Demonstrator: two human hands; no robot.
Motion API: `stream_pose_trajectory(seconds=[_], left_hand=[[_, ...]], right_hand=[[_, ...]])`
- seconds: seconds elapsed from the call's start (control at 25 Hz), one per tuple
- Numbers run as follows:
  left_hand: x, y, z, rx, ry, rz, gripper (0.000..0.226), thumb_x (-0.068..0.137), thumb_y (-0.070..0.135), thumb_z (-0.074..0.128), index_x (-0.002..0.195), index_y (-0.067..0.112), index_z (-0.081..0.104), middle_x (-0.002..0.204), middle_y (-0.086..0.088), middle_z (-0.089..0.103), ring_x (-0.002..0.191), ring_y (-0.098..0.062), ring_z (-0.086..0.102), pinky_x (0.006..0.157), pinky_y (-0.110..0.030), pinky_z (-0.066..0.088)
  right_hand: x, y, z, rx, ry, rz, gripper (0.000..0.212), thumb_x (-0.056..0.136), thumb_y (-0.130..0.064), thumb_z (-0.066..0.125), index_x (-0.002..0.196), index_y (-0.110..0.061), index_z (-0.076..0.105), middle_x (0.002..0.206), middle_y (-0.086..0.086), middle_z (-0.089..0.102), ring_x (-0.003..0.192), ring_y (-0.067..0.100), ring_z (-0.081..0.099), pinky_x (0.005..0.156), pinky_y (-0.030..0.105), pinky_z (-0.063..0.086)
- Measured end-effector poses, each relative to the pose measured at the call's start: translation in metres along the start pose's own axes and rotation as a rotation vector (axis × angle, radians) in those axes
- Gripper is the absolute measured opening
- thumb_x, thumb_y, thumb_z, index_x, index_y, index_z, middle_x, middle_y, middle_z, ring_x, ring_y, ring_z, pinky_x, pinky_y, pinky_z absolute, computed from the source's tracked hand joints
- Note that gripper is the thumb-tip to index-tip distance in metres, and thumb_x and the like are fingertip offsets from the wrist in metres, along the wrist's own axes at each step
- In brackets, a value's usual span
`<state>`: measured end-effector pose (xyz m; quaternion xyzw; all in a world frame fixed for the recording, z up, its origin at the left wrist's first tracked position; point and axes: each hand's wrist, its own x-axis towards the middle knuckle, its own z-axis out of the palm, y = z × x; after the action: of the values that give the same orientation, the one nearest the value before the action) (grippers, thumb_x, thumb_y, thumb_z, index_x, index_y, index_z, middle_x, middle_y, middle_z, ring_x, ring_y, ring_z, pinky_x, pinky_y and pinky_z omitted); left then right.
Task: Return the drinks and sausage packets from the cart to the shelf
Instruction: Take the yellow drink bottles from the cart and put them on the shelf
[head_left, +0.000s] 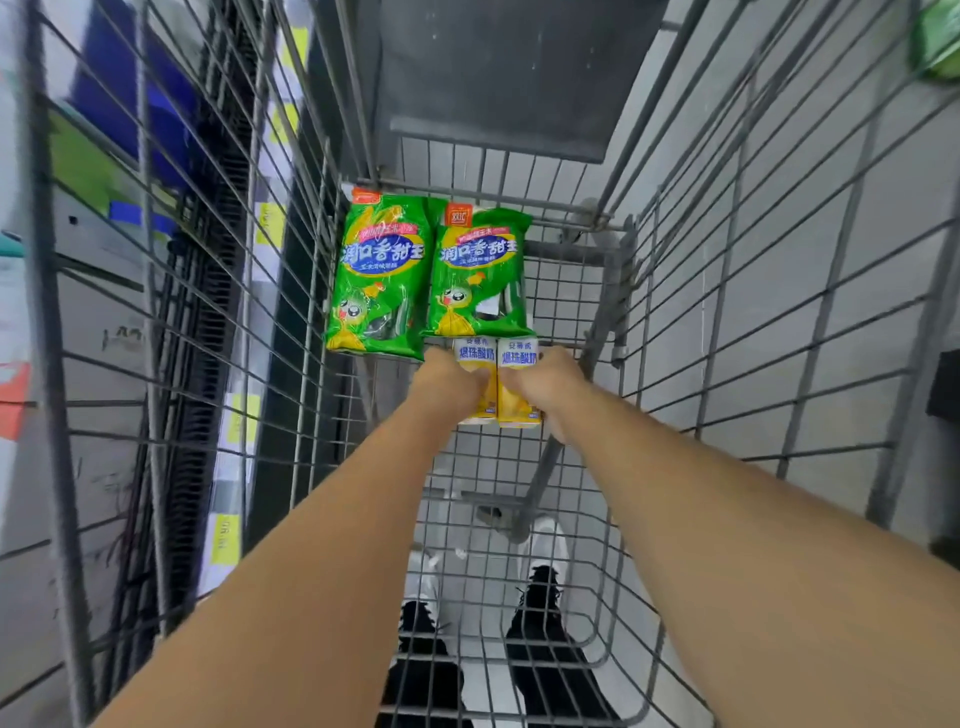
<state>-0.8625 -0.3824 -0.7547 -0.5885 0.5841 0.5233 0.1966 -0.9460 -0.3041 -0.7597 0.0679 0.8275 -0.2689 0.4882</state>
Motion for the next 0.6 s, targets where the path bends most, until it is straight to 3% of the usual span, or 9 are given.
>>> stream_pose_trajectory(seconds=[0.16,0.28,0.4,0.6], left_hand=[[-0.008,-0.014,-0.012,0.07,-0.082,-0.077,0.049,0.085,0.037,0.072,0.111,0.002,0.048,0.103,-0.013,0.059,0.085,-0.025,0.054,0.071,-0.034,0.044],[-0.017,-0.032,-0.02,-0.057,-0.242,-0.157,0.051,0.079,0.033,0.079,0.112,-0.001,0.059,0.101,-0.013,0.072,0.077,-0.022,0.064,0.065,-0.031,0.05],[-0.044,-0.041,-0.029,-0.15,-0.324,-0.206,0.036,0.084,0.026,0.075,0.111,0.005,0.064,0.094,-0.009,0.075,0.071,-0.019,0.07,0.06,-0.027,0.056],[-0.123,-0.031,-0.079,-0.235,-0.333,-0.105,0.034,0.089,0.025,0.069,0.115,0.005,0.062,0.099,-0.01,0.075,0.079,-0.021,0.071,0.077,-0.038,0.06]], right_hand=[[-0.016,0.0,-0.002,0.02,-0.115,0.123,0.036,0.076,-0.011,0.083,0.106,-0.008,0.063,0.105,0.013,0.072,0.092,0.029,0.071,0.084,0.047,0.059],[-0.027,0.009,-0.004,-0.048,-0.211,0.195,0.034,0.08,-0.007,0.079,0.109,-0.002,0.062,0.111,0.017,0.071,0.097,0.031,0.07,0.091,0.052,0.056],[-0.054,0.013,-0.01,-0.056,-0.234,0.209,0.05,0.078,-0.005,0.08,0.122,0.002,0.059,0.115,0.022,0.07,0.099,0.034,0.07,0.091,0.057,0.054],[-0.138,-0.017,-0.039,0.0,-0.215,0.087,0.048,0.084,-0.002,0.074,0.128,0.001,0.056,0.121,0.02,0.068,0.096,0.032,0.067,0.087,0.048,0.054]])
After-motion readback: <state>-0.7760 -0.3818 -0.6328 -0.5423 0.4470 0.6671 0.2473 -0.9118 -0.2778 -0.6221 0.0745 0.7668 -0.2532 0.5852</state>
